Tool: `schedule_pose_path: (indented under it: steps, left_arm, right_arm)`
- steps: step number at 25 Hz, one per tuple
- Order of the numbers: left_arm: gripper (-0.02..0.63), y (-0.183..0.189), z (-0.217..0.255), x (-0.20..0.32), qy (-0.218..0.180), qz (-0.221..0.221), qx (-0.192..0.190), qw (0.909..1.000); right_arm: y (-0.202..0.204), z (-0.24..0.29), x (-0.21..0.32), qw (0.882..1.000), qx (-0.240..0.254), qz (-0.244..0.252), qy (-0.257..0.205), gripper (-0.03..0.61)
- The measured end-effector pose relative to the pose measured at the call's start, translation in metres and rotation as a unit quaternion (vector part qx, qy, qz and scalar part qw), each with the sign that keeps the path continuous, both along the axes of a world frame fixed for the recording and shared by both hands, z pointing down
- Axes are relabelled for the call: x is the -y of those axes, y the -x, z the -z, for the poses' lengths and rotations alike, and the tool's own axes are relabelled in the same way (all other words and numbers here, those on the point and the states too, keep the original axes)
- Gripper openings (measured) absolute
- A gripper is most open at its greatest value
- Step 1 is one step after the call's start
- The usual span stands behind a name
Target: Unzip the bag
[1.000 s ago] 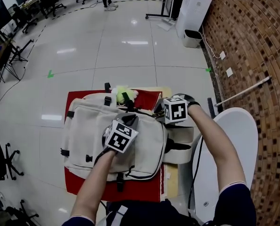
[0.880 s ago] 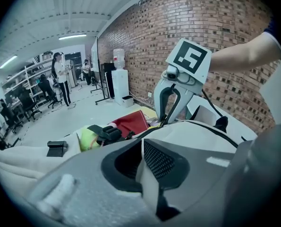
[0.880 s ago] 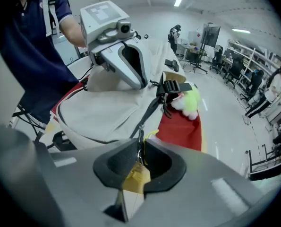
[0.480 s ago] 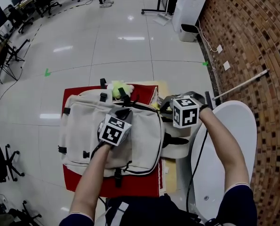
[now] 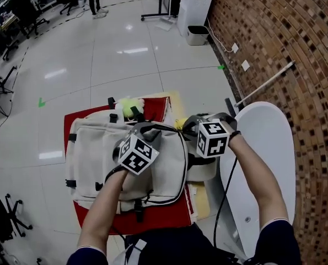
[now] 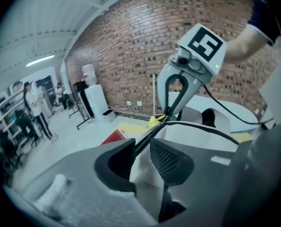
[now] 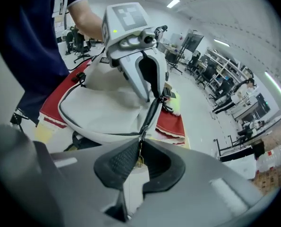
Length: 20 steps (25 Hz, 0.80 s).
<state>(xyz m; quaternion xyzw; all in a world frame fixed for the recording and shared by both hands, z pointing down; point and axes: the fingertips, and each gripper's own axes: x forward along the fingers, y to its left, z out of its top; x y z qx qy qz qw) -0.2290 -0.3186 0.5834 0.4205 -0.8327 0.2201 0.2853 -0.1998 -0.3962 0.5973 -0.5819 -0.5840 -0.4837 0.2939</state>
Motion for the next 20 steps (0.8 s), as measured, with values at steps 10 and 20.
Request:
schedule_pose_path:
  steps: [10, 20]
  left_arm:
    - [0.066, -0.007, -0.019, 0.057, 0.150, -0.298, -0.015, 0.9427]
    - [0.043, 0.005, -0.012, 0.040, 0.091, -0.275, -0.051, 0.9558]
  right_arm:
    - [0.007, 0.014, 0.000, 0.998, 0.005, -0.052, 0.028, 0.035]
    - [-0.029, 0.014, 0.017, 0.997, 0.002, -0.079, 0.011, 0.035]
